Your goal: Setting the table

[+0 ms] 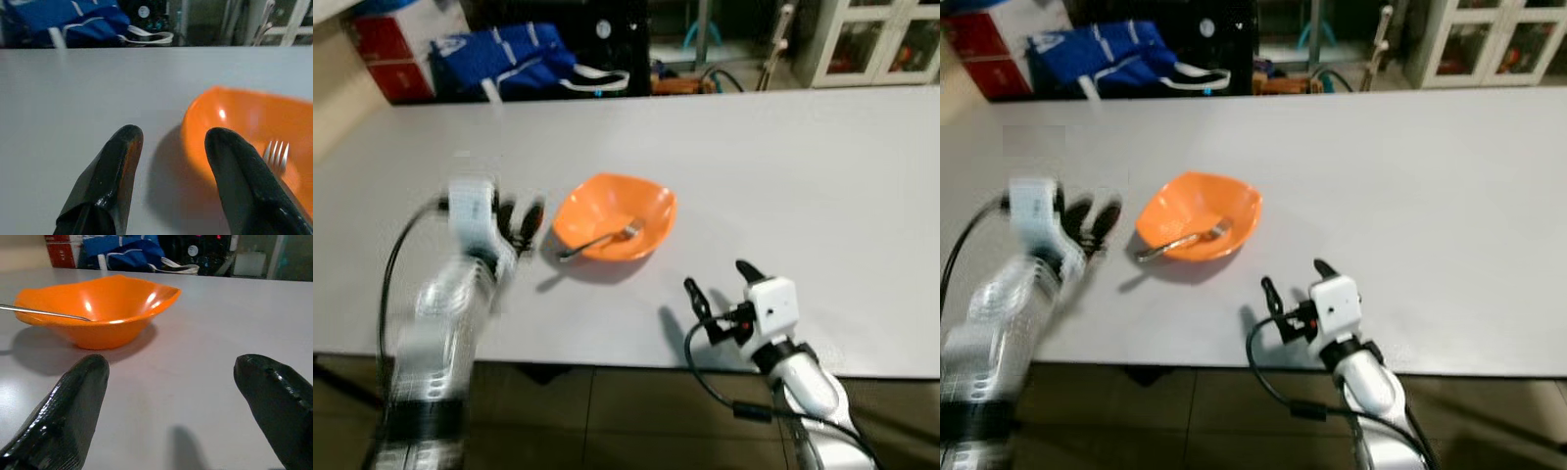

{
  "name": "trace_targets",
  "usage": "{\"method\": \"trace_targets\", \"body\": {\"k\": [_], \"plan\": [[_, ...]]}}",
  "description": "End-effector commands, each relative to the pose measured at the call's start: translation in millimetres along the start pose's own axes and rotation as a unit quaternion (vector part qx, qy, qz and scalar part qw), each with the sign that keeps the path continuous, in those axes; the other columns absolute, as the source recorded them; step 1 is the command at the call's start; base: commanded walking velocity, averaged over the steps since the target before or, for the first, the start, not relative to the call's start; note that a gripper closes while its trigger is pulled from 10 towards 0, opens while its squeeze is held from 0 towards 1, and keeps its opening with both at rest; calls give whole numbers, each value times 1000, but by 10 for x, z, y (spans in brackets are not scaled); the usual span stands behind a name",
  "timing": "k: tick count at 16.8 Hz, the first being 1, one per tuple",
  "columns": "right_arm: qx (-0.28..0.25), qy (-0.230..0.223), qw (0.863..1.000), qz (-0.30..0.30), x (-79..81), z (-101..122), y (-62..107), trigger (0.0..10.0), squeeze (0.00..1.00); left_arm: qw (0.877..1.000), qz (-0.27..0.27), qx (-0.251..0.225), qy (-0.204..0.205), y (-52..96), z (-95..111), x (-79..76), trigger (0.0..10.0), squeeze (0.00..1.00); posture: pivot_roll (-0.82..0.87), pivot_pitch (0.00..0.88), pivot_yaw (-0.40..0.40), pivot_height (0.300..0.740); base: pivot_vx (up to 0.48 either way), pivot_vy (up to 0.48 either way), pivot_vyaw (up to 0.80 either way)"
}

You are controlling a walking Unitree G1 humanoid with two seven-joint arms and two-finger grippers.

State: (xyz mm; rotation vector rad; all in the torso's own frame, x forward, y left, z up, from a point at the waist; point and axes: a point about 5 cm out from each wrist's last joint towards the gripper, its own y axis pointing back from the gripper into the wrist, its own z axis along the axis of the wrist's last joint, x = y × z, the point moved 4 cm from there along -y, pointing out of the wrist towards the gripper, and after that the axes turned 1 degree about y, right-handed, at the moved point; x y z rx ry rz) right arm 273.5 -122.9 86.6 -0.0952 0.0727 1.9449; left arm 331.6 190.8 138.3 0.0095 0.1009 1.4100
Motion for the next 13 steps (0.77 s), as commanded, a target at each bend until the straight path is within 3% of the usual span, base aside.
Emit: {"method": "trace_targets", "body": {"k": [1, 3, 5, 6, 7, 9, 11, 13], "plan": [[-2, 1, 1000, -1, -1, -9, -5, 10000, 0, 999, 0, -28, -27, 27, 155, -35, 10000, 0, -182, 0, 141, 740, 0, 0, 0], [-19, 2, 1000, -8, -20, 21, -7, 10000, 0, 997, -2, -47, -66, 263, 58, -71, 10000, 0, -169, 0, 140, 740, 0, 0, 0], [-37, -18, 999, -12, -26, 49, -9, 10000, 0, 995, 17, -52, -83, 382, 21, -40, 10000, 0, -165, 0, 139, 740, 0, 0, 0], [-53, -43, 998, -18, -37, 68, -10, 10000, 0, 986, 24, -83, -142, 484, 52, -40, 10000, 0, -167, 0, 140, 740, 0, 0, 0], [-59, -56, 996, -26, -70, 73, -14, 10000, 0, 981, 31, -97, -167, 533, 39, -21, 10000, 0, -167, 0, 136, 740, 0, 0, 0], [-61, -60, 995, -48, -178, 20, -34, 10000, 0, 970, 85, -84, -213, 659, -143, 165, 10000, 0, -173, 0, 130, 740, 0, 0, 0], [-50, -37, 997, -54, -194, -56, -49, 10000, 0, 975, 90, -72, -191, 662, -238, 137, 10000, 0, -173, 0, 126, 740, 0, 0, 0], [-46, -28, 997, -56, -203, -57, -53, 10000, 0, 990, 97, -41, -92, 625, -338, 118, 10000, 0, -174, 0, 123, 740, 0, 0, 0]]}}
